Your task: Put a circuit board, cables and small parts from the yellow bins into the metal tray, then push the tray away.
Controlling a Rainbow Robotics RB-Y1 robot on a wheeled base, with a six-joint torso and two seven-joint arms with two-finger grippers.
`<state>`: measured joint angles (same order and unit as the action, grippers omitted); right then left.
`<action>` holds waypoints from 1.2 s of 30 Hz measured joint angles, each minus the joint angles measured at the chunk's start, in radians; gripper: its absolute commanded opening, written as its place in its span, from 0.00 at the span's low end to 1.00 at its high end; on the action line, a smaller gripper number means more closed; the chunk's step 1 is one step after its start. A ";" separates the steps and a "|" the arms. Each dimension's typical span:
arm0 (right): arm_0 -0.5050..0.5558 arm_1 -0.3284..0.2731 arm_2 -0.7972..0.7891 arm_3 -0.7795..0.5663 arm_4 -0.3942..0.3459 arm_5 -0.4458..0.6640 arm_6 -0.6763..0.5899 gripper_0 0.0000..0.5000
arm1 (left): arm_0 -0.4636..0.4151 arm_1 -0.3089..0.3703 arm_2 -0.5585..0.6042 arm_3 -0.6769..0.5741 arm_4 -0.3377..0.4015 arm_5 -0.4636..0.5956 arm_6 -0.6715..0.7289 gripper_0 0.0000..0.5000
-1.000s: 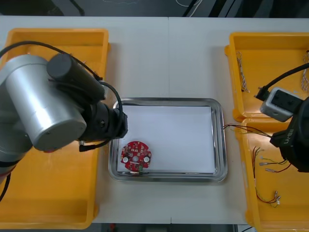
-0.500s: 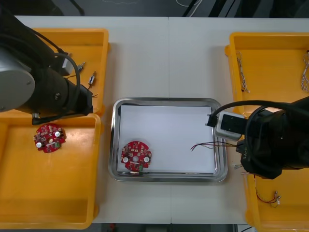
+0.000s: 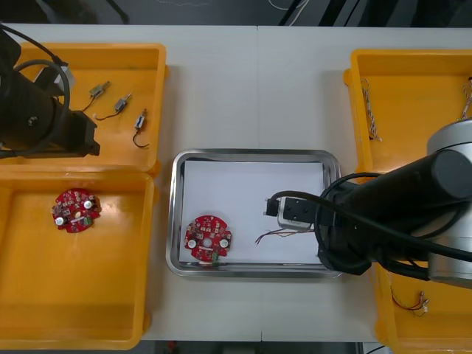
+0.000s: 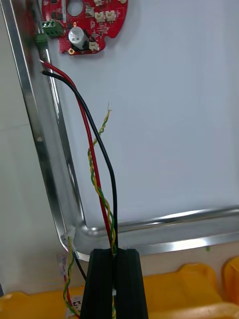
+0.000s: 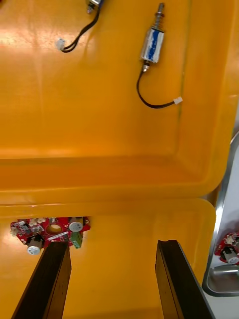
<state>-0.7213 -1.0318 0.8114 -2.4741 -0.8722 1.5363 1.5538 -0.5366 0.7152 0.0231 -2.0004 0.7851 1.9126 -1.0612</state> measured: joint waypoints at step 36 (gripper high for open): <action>-0.030 0.158 0.312 0.373 0.276 -0.307 0.066 0.02 | -0.104 0.001 0.011 0.380 0.078 -0.294 -0.649 1.00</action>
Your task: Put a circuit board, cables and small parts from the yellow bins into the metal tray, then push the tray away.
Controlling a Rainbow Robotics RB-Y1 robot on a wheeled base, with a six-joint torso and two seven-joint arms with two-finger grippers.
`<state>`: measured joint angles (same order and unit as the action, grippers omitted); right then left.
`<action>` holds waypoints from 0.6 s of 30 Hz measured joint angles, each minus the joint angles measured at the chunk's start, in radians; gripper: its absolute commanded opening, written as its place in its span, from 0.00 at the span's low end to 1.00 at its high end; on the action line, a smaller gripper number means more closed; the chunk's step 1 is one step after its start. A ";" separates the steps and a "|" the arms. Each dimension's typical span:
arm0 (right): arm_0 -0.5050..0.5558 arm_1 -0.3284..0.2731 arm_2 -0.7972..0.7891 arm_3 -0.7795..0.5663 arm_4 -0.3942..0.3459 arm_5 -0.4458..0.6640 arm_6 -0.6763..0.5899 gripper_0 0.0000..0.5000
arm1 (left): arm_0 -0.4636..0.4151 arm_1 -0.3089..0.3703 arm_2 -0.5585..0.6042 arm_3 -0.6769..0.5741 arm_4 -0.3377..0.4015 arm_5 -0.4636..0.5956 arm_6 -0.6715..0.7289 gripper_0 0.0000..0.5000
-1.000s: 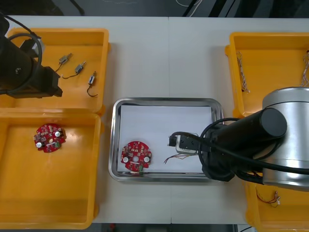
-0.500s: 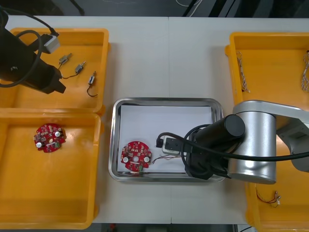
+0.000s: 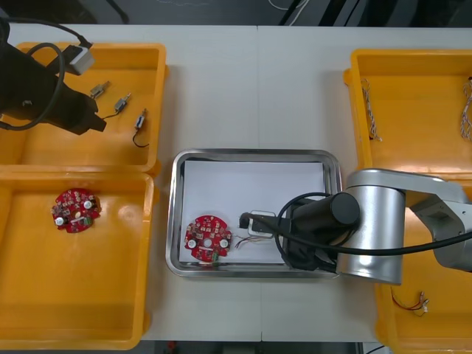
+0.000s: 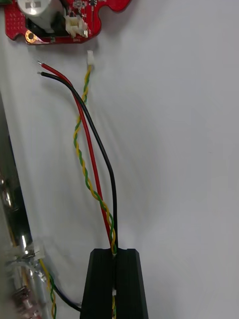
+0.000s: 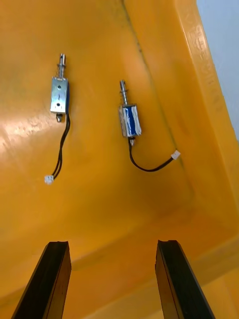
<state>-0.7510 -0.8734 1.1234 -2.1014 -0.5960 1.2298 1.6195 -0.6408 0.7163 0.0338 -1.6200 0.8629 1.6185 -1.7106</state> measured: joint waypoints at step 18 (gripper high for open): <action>0.000 0.000 0.039 0.000 0.049 -0.001 0.075 0.06 | 0.000 -0.072 0.000 0.137 -0.006 -0.202 -0.026 1.00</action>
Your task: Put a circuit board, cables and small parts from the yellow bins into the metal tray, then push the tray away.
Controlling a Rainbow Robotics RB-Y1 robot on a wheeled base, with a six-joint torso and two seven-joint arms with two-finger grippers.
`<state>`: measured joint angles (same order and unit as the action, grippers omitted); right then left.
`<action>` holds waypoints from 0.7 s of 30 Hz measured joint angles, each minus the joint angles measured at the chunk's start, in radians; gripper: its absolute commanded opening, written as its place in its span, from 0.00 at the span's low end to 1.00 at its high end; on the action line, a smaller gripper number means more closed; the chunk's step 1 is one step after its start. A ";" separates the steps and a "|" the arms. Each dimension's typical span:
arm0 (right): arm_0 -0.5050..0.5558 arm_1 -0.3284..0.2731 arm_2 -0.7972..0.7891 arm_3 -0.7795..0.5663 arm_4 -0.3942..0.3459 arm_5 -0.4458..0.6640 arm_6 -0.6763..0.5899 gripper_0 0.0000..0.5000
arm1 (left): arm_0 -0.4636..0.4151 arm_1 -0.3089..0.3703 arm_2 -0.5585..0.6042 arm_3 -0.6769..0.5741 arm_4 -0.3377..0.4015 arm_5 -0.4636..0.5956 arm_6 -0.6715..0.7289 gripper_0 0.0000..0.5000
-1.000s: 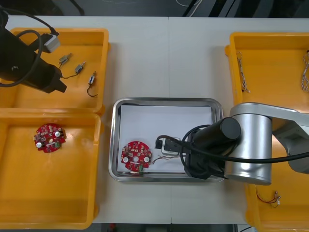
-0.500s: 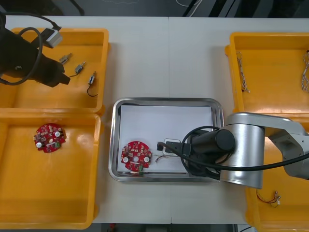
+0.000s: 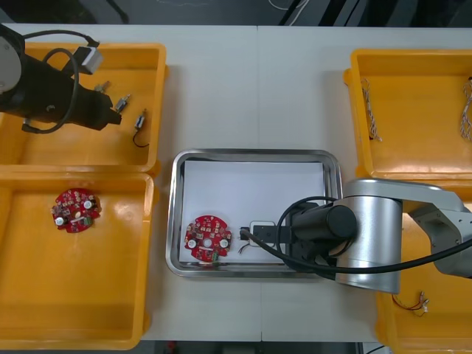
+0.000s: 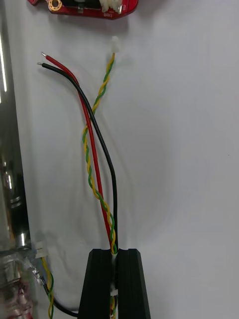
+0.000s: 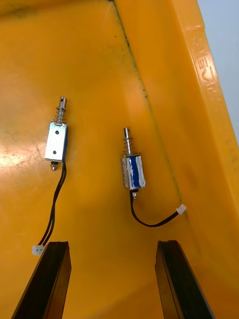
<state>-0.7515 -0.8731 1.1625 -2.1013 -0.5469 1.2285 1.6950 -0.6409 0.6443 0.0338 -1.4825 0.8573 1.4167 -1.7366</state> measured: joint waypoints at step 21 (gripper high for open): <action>-0.002 0.000 0.002 -0.007 0.065 -0.019 0.032 1.00 | 0.000 -0.058 -0.001 0.036 -0.018 -0.114 0.000 1.00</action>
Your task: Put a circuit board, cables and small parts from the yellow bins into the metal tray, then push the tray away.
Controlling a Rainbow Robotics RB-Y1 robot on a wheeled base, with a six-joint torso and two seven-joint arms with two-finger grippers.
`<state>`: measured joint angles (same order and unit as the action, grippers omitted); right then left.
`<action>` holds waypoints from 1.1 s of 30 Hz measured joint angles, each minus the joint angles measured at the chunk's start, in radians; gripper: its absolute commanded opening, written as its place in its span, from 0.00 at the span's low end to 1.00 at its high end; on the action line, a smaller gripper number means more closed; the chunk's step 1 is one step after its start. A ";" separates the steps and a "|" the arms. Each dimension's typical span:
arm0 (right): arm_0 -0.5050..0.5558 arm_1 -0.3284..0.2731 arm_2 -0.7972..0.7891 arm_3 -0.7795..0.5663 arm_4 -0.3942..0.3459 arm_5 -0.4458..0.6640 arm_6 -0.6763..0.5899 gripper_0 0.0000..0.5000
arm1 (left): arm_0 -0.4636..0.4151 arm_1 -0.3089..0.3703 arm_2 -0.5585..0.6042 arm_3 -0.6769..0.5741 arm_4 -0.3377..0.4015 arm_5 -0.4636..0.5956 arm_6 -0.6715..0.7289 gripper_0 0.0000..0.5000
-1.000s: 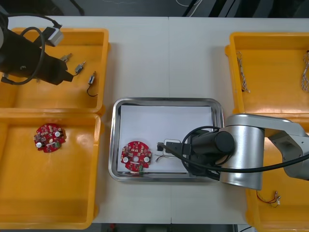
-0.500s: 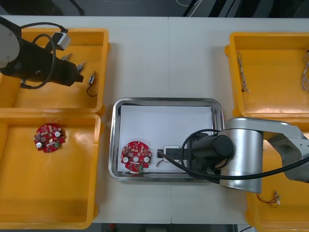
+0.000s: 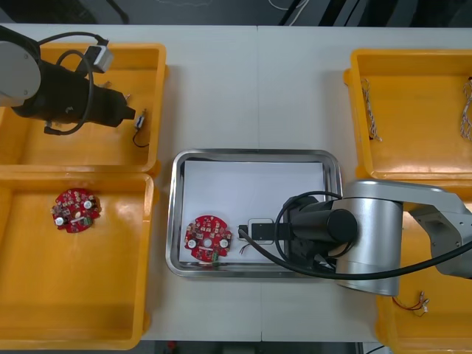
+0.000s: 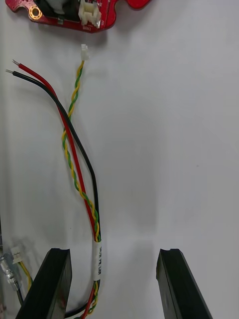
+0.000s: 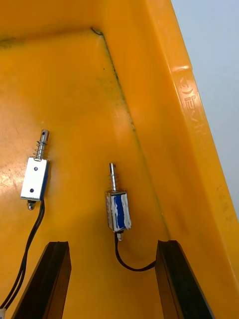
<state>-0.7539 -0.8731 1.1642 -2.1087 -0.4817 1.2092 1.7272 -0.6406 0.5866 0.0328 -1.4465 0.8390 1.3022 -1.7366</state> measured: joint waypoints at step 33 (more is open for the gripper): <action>-0.003 0.143 -0.754 -0.101 -0.322 0.703 0.000 1.00 | 0.000 -0.003 -0.139 0.141 0.026 -0.219 0.000 1.00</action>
<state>-0.7571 -0.7303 0.4104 -2.2100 -0.8034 1.9124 1.7268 -0.6404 0.5840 -0.1067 -1.3057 0.8646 1.0830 -1.7365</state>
